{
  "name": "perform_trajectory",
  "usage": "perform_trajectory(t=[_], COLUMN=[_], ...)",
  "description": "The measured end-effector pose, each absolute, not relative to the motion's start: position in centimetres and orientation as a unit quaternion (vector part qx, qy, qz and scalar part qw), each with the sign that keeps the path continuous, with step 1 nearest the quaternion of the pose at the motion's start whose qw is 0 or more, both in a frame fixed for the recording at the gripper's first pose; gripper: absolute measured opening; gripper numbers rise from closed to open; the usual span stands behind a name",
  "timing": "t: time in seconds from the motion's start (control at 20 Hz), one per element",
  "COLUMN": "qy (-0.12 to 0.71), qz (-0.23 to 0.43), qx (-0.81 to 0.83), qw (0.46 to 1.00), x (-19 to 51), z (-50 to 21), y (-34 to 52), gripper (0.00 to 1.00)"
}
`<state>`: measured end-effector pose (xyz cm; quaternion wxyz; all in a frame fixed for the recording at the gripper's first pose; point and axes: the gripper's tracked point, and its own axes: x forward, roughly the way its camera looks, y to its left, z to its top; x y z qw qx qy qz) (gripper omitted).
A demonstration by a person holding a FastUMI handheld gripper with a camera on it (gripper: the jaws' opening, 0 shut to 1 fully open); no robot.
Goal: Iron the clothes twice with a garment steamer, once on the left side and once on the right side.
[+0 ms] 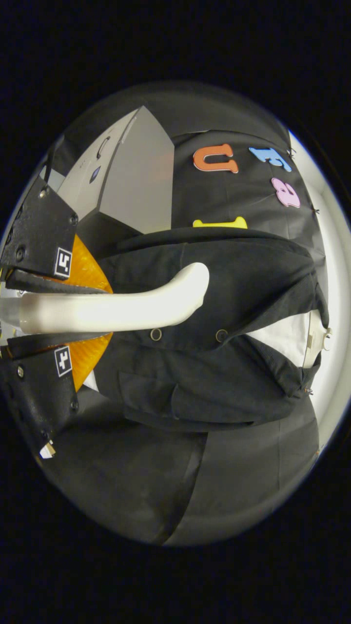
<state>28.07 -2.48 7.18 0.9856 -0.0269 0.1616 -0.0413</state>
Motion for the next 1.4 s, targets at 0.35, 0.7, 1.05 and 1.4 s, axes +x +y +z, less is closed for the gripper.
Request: perform_trajectory(t=[0.35,0.7,1.05,1.4], qy=[0.174,0.186,0.205,0.229], qz=[-0.044,-0.056,-0.062,-0.061], qx=[-0.032,-0.049,-0.052,-0.048], qw=[0.983,0.98,0.975,0.97], x=[27.9,27.9,27.9,27.2], z=[5.7,3.5,1.3,-1.5], y=[-2.7,-2.8,-3.0,-3.0], gripper=[0.38,0.38,0.38,0.38])
